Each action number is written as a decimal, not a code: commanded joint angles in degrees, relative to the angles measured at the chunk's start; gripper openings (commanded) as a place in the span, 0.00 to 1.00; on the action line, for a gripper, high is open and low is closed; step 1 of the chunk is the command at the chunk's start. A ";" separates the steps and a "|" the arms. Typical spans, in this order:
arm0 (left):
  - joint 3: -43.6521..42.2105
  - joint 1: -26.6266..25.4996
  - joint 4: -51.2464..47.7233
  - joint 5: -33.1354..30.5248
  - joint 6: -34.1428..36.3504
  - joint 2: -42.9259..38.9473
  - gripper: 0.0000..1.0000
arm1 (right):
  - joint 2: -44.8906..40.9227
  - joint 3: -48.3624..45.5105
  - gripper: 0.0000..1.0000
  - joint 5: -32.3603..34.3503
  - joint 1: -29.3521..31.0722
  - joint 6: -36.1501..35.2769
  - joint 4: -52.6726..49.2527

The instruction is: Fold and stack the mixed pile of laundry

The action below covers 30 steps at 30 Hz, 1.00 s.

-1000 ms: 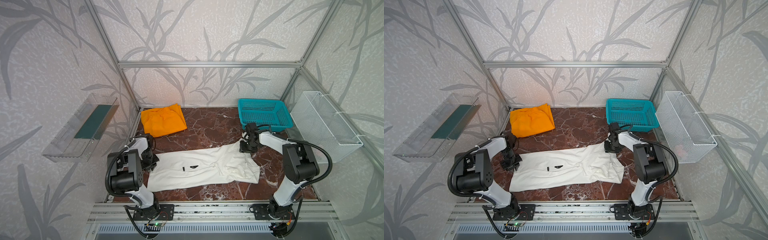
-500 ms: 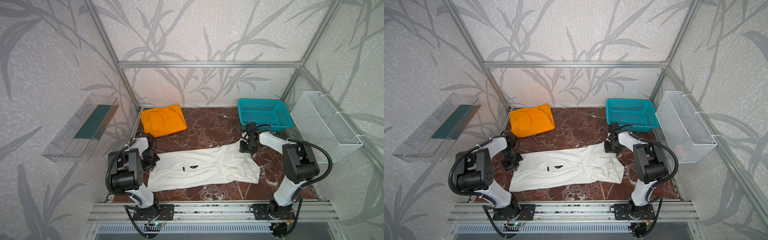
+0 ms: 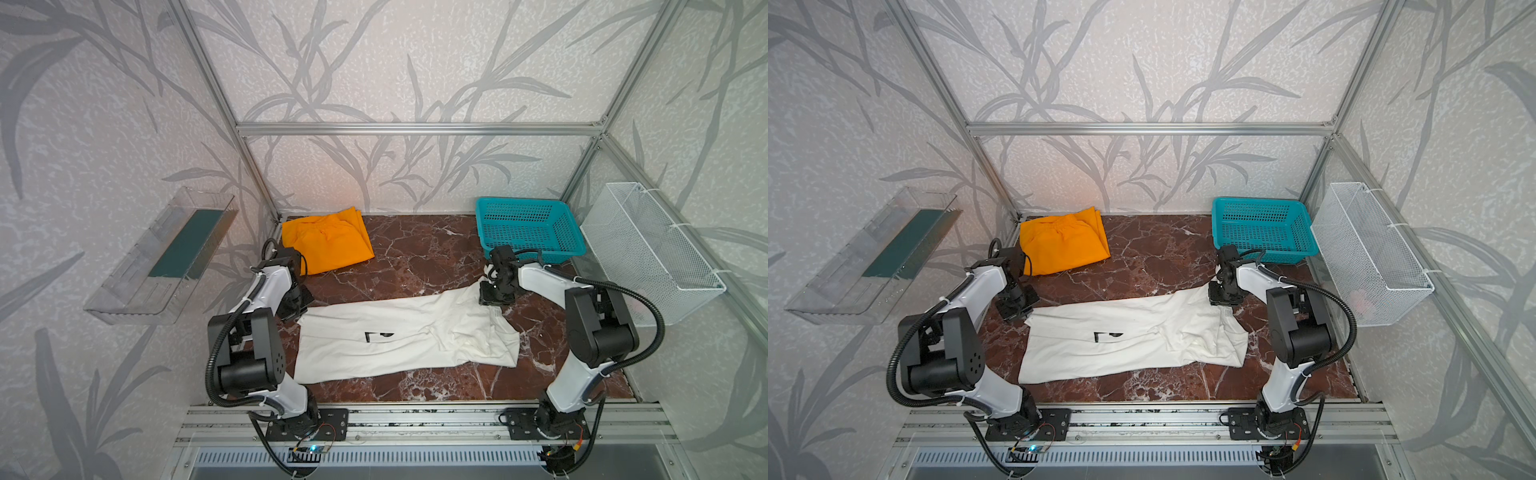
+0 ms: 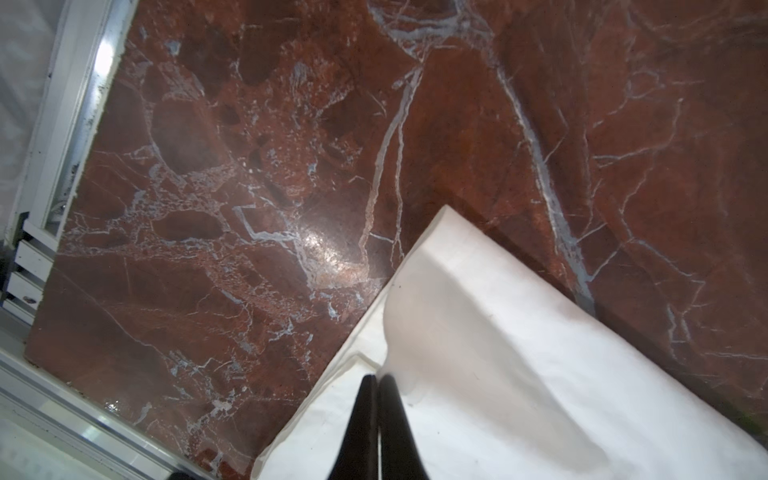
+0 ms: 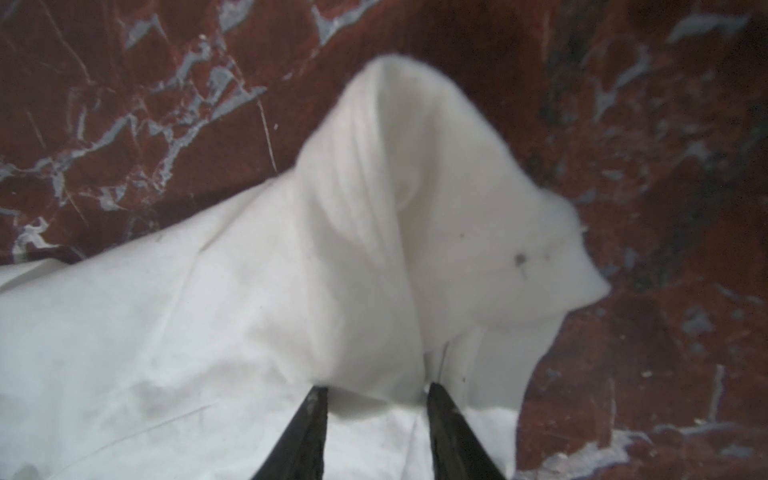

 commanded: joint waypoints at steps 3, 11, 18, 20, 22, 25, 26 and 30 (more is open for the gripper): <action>-4.40 -0.32 0.80 -2.50 -1.28 0.95 0.00 | -0.23 0.37 0.41 -0.54 -0.39 -0.60 -0.77; -7.36 -0.46 5.67 -2.42 -4.54 4.19 0.00 | -1.62 0.72 0.43 -1.48 -0.39 -0.79 -1.78; -10.18 -0.43 7.30 -2.07 -5.82 3.75 0.00 | -4.10 0.37 0.48 -3.67 -0.39 -0.99 -3.37; -11.25 -0.41 8.06 -2.00 -6.25 3.21 0.00 | -4.07 0.25 0.48 -4.13 -0.34 -0.99 -3.31; -11.83 -0.46 8.65 -1.65 -6.28 2.99 0.00 | -3.57 0.30 0.48 -4.36 -0.43 -0.99 -2.98; -12.44 -0.39 9.19 -1.46 -6.41 2.98 0.00 | -2.22 0.36 0.47 -3.73 -0.56 -0.81 -1.78; -12.60 -0.45 9.32 -1.44 -6.48 2.92 0.00 | -1.81 0.60 0.47 -3.41 -0.65 -0.79 -1.43; -13.07 -0.45 9.78 -1.20 -6.49 2.51 0.00 | -0.92 1.83 0.46 -0.74 -0.74 -0.55 -1.02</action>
